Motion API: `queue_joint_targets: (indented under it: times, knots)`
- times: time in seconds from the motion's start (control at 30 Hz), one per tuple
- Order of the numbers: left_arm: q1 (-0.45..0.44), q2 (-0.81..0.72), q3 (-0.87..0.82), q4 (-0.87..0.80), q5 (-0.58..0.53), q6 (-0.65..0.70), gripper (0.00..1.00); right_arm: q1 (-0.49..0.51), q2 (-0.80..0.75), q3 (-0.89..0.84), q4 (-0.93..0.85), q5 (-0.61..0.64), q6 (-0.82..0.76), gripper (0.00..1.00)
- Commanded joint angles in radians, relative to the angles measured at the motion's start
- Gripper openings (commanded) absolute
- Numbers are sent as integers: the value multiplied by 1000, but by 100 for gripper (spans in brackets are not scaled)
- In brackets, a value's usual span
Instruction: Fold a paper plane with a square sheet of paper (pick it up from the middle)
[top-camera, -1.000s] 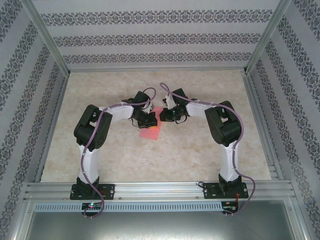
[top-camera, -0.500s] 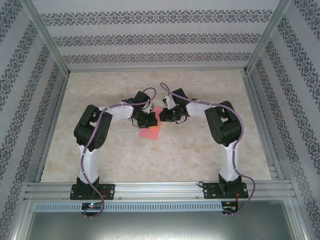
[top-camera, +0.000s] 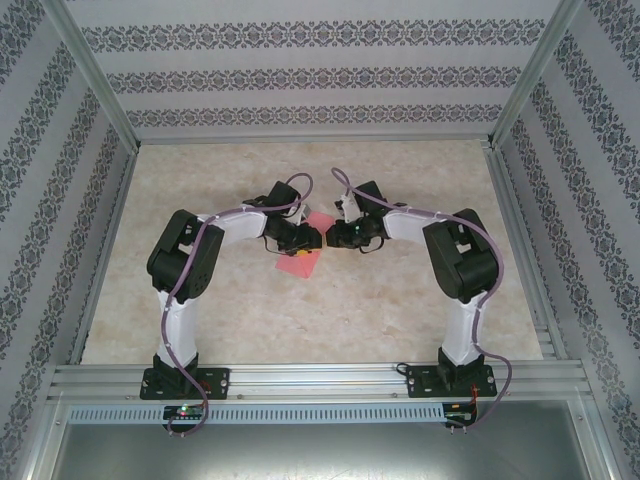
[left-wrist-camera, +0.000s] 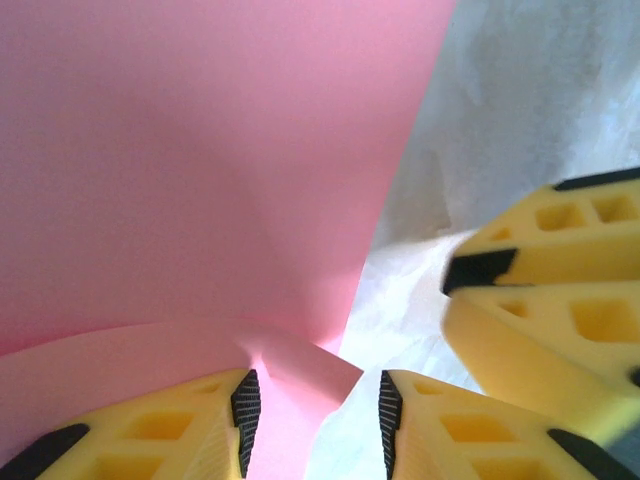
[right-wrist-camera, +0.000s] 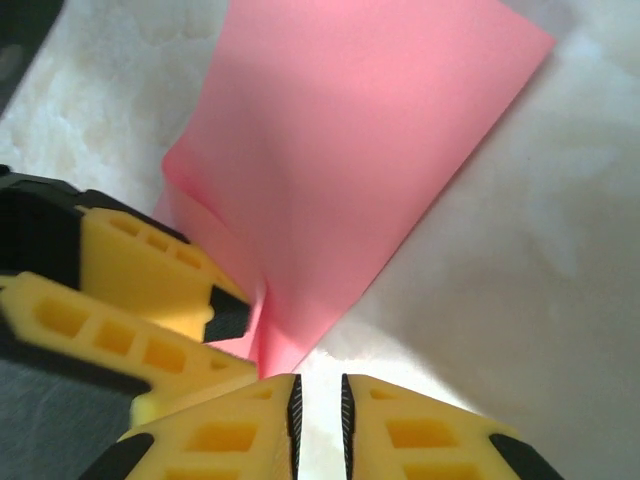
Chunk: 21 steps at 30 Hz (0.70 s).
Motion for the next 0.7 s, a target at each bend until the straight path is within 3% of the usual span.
queue_joint_targets:
  times: [0.0, 0.33, 0.67]
  knots:
    - [-1, 7, -50, 43, -29, -29, 44, -6, -55, -50, 58, -54, 56, 19]
    - [13, -50, -119, 150, 5, -95, 39, 37, -100, -181, 209, -115, 234, 10]
    - [32, -78, -150, 178, 12, -106, 15, 75, -92, -213, 310, -113, 338, 5]
